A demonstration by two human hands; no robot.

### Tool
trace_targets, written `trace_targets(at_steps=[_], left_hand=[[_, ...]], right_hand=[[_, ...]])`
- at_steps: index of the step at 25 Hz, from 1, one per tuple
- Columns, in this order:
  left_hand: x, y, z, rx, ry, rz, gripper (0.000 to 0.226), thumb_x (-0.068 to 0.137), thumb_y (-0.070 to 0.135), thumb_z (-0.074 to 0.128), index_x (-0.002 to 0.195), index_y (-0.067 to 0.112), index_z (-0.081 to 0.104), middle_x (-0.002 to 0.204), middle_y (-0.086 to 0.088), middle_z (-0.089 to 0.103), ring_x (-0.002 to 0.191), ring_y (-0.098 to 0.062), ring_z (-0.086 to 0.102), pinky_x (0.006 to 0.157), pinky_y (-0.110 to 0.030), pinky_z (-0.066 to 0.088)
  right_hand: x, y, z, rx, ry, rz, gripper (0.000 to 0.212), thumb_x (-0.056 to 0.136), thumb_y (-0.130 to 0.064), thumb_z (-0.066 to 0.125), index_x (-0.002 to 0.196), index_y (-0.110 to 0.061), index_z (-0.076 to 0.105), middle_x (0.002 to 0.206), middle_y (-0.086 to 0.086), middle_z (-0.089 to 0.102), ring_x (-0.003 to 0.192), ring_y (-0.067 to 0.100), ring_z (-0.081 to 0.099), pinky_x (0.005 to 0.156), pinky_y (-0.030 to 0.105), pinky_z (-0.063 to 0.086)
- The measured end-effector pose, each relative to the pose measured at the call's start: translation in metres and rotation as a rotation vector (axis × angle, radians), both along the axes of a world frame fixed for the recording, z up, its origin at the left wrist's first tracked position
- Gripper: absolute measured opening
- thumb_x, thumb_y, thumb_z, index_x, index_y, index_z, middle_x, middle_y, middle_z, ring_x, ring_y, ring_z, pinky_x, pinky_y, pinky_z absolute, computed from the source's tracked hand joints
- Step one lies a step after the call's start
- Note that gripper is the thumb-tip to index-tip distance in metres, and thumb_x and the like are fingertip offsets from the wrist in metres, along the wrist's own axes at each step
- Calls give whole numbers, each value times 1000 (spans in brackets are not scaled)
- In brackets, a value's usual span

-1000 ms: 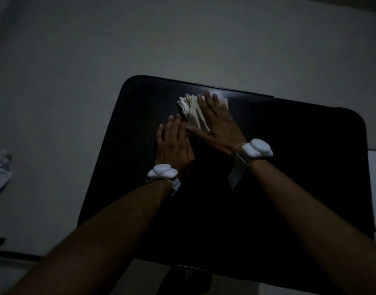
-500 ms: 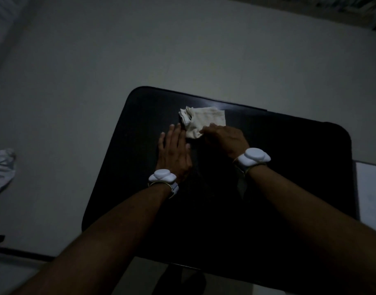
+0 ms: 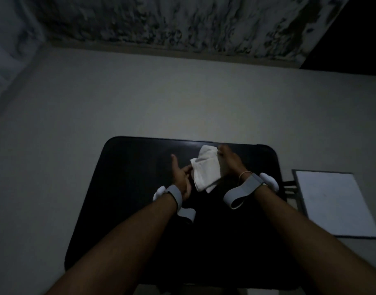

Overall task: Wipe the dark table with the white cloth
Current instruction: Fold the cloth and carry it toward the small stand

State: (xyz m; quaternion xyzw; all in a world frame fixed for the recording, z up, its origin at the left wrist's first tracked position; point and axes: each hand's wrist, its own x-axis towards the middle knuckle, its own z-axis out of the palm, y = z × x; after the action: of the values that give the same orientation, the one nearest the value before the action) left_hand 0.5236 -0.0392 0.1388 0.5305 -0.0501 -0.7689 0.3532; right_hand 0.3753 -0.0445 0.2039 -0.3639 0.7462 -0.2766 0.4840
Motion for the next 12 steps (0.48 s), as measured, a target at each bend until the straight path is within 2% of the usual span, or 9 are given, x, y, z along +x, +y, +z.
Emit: trace_targets(at_steps=[2, 3, 5, 7, 9, 10, 12], left_hand=[[-34, 12, 10, -58, 152, -65, 79, 84, 71, 53, 120, 3, 69, 124, -23, 67, 118, -40, 61, 109, -53, 43], [-60, 17, 20, -118, 147, -123, 64, 89, 59, 58, 117, 3, 71, 121, -22, 69, 113, -38, 64, 106, -51, 46], [-107, 21, 30, -155, 65, -224, 37, 89, 32, 70, 111, 2, 72, 112, -23, 71, 104, -38, 68, 99, -51, 51], [-149, 23, 23, -162, -87, -289, 47, 71, 15, 81, 114, 0, 69, 120, -28, 68, 112, -44, 64, 100, -59, 49], [-231, 36, 17, -172, -158, -357, 45, 64, 6, 79, 107, 1, 71, 120, -30, 67, 110, -47, 64, 98, -62, 49], [-249, 39, 19, -183, -211, -378, 39, 64, 3, 76, 103, 1, 72, 116, -29, 69, 106, -46, 65, 96, -60, 51], [-293, 50, 22, -191, -270, -425, 29, 72, -5, 66, 100, -1, 70, 99, -26, 70, 91, -39, 65, 82, -49, 56]], right_hand=[[-28, 14, 13, 26, -60, -28, 49, 96, -42, 48, 122, -2, 60, 124, 12, 58, 101, 21, 51, 83, 31, 37], [-54, 25, 17, 25, -35, -11, 48, 92, -44, 55, 117, -4, 64, 121, 12, 62, 98, 22, 54, 83, 33, 41], [-106, 42, 14, 13, 6, 20, 34, 86, -40, 65, 101, -10, 69, 110, 14, 68, 95, 23, 59, 84, 37, 47], [-154, 57, 7, 22, 1, 14, 23, 84, -38, 68, 92, -17, 67, 103, 11, 67, 95, 25, 60, 88, 39, 49], [-240, 79, -2, 54, -26, -23, 30, 85, -45, 65, 93, -16, 66, 105, 11, 65, 97, 28, 60, 87, 42, 49], [-257, 83, -6, 72, -41, -9, 35, 85, -49, 63, 93, -15, 65, 103, 10, 65, 96, 28, 60, 84, 41, 48], [-299, 95, -14, 87, -21, 5, 36, 85, -53, 60, 84, -17, 62, 95, 6, 64, 91, 27, 59, 78, 37, 45]])
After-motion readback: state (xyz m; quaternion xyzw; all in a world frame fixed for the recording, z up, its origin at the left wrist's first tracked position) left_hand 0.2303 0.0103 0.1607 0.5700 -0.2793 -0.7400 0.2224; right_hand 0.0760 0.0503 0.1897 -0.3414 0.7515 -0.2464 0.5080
